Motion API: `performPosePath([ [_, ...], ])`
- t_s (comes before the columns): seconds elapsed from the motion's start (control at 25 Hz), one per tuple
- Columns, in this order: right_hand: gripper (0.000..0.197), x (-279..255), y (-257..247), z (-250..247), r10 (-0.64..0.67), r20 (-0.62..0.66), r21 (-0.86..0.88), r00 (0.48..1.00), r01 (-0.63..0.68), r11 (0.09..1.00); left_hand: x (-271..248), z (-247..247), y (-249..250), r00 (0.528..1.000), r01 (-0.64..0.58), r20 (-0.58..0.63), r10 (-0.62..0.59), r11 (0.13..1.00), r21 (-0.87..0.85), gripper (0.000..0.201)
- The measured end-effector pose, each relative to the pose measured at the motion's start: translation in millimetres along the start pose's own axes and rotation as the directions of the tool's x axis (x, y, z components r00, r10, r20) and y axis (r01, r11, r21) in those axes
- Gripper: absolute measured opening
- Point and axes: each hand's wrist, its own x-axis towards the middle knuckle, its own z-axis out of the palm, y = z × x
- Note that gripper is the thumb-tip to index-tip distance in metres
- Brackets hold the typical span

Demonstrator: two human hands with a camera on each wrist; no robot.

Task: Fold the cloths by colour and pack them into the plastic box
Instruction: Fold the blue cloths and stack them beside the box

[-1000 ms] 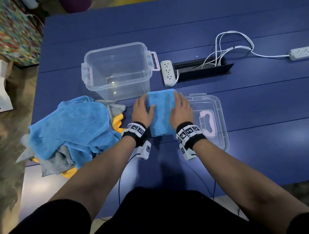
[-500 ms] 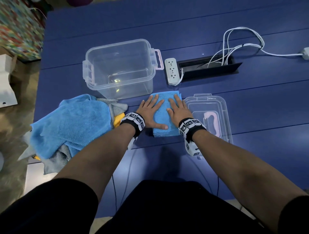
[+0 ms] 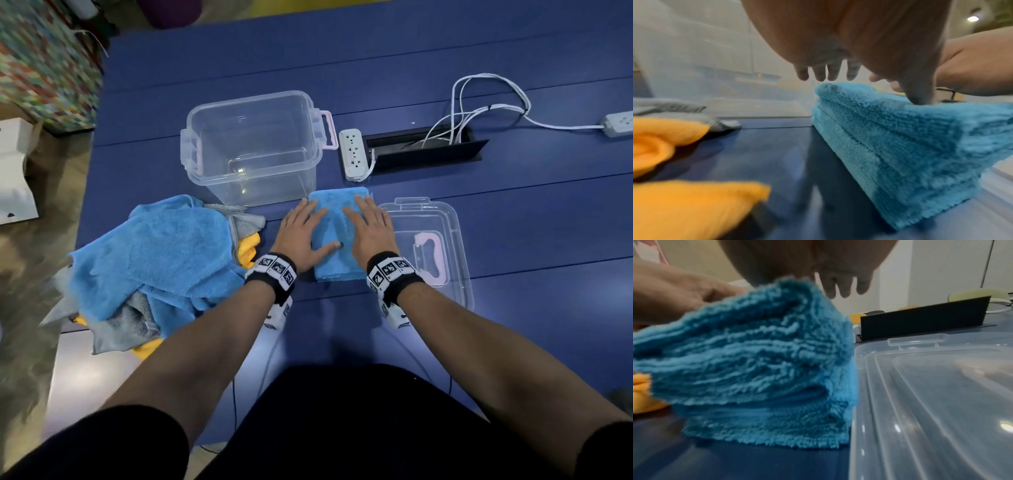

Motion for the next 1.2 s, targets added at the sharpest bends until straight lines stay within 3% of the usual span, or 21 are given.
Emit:
performPosePath([
  [0.12, 0.046, -18, -12, 2, -0.086, -0.197, 0.024, 0.977, 0.093, 0.995, -36, 1, -4, 0.95, 0.125, -0.276, -0.149, 0.987, -0.103, 0.056],
  [0.28, 0.034, -38, -54, 0, -0.156, -0.251, 0.074, 0.955, 0.18, 0.981, -88, -20, -41, 0.827, 0.421, -0.404, -0.392, 0.907, -0.019, 0.047],
  [0.36, 0.023, -56, -81, 7, -0.246, -0.2, 0.081, 0.948, 0.266, 0.961, -122, -34, -74, 0.762, 0.598, -0.354, -0.542, 0.799, 0.064, 0.057],
  [0.44, 0.022, -74, -102, 15, -0.294, 0.054, 0.127, 0.954, 0.285, 0.95, -152, -42, -100, 0.737, 0.661, -0.267, -0.622, 0.746, 0.087, 0.064],
  [0.48, 0.026, -84, -108, 22, -0.275, 0.246, 0.138, 0.929, 0.247, 0.959, -163, -44, -108, 0.747, 0.65, -0.245, -0.618, 0.756, 0.075, 0.059],
  [0.56, 0.052, -104, -115, 39, -0.177, 0.554, 0.071, 0.814, 0.166, 0.984, -178, -52, -117, 0.757, 0.616, -0.291, -0.585, 0.788, 0.019, 0.041],
  [0.64, 0.075, -120, -116, 52, -0.12, 0.649, -0.008, 0.752, 0.164, 0.986, -183, -58, -117, 0.748, 0.61, -0.318, -0.583, 0.792, -0.02, 0.036],
  [0.8, 0.075, -133, -117, 61, -0.078, 0.638, -0.059, 0.766, 0.151, 0.987, -192, -62, -121, 0.788, 0.601, -0.207, -0.58, 0.797, 0.054, 0.04],
  [0.92, 0.071, -133, -126, 59, -0.021, 0.614, -0.052, 0.789, 0.067, 0.996, -191, -71, -127, 0.765, 0.566, -0.287, -0.576, 0.815, -0.126, 0.026],
  [1.04, 0.068, -124, -142, 58, 0.1, 0.575, 0.028, 0.812, -0.141, 0.99, -186, -87, -112, 0.733, 0.396, -0.44, -0.518, 0.852, -0.343, 0.031],
  [1.08, 0.073, -120, -146, 58, 0.142, 0.535, 0.105, 0.833, -0.233, 0.967, -187, -92, -101, 0.746, 0.31, -0.479, -0.463, 0.877, -0.366, 0.029],
  [1.12, 0.08, -116, -153, 57, 0.17, 0.485, 0.222, 0.858, -0.309, 0.925, -191, -93, -89, 0.788, 0.217, -0.477, -0.389, 0.901, -0.375, 0.027],
  [1.2, 0.082, -108, -164, 54, 0.185, 0.39, 0.439, 0.902, -0.358, 0.824, -201, -89, -63, 0.925, 0.087, -0.306, -0.225, 0.909, -0.408, 0.024],
])
